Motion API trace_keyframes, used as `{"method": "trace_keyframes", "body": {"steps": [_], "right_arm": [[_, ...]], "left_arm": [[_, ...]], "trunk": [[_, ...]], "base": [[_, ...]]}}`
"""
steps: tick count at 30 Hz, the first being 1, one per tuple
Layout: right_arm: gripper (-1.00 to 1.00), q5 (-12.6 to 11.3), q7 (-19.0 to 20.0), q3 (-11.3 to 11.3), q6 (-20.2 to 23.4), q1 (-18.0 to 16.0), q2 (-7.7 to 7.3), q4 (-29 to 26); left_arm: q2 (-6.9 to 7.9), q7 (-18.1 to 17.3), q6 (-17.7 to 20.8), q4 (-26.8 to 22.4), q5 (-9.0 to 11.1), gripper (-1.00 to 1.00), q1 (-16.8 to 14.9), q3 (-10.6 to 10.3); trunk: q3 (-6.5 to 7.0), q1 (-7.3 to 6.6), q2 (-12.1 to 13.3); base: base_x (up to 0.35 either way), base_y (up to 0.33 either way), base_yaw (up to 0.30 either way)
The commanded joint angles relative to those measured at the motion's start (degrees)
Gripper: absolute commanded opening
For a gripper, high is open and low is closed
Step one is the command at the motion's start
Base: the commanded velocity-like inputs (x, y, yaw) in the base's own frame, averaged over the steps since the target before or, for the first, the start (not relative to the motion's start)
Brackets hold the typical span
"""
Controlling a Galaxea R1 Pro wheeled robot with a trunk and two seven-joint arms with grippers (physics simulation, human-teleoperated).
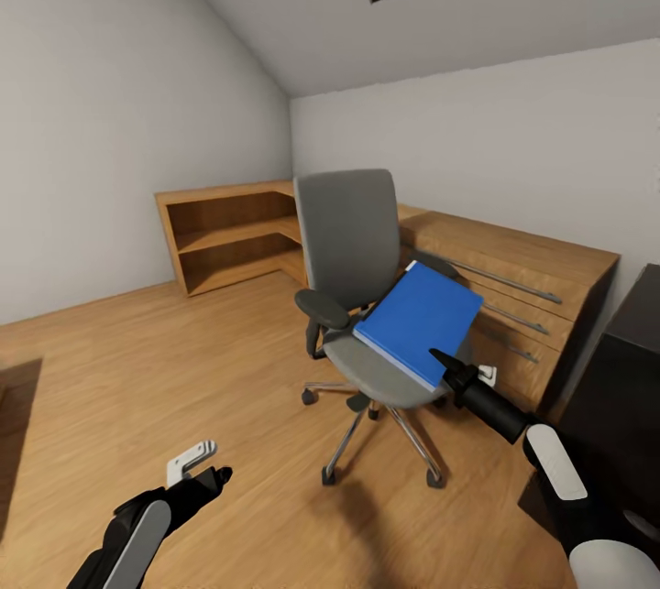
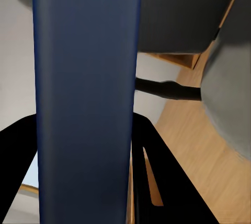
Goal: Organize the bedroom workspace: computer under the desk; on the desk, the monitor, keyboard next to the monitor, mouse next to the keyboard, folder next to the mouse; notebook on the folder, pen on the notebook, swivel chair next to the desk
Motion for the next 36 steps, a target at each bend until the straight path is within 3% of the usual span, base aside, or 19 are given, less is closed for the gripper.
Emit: {"method": "trace_keyframes", "body": {"steps": [1,11,18,28,36], "right_arm": [[-1.0,-0.01,0.06,-0.09,0.35,-0.04,0.01,0.01],[-1.0,0.37,-0.06,-0.09,0.43,-0.03,-0.18,0.01],[-1.0,0.62,-0.2,0.14,0.76,-0.03,-2.27,-0.47],[-1.0,2.66,-0.24,0.16,0.79,-0.03,-3.3,-0.72],[-1.0,2.86,0.04,0.11,0.9,-0.03,-3.34,-0.54]], "left_arm": [[0.06,0.65,0.03,-0.05,0.63,1.0,-0.03,-0.15],[0.12,0.91,0.05,0.27,0.72,1.0,-0.03,-0.19],[0.07,0.92,0.1,0.52,0.73,1.0,-0.03,-0.25],[-0.27,0.84,0.03,2.89,0.5,1.0,-0.03,-0.53],[-0.67,0.84,0.03,3.02,0.4,1.0,-0.03,-0.95]], "trunk": [[0.13,-0.26,0.39],[1.92,-2.46,4.4],[3.18,-3.99,7.21],[4.97,-6.19,11.22],[6.41,-7.95,14.43]], "base": [[-0.231,0.0,0.0],[-0.31,0.0,0.0],[-0.313,0.0,0.0],[-0.061,0.0,0.0],[-0.001,0.0,0.0]]}}
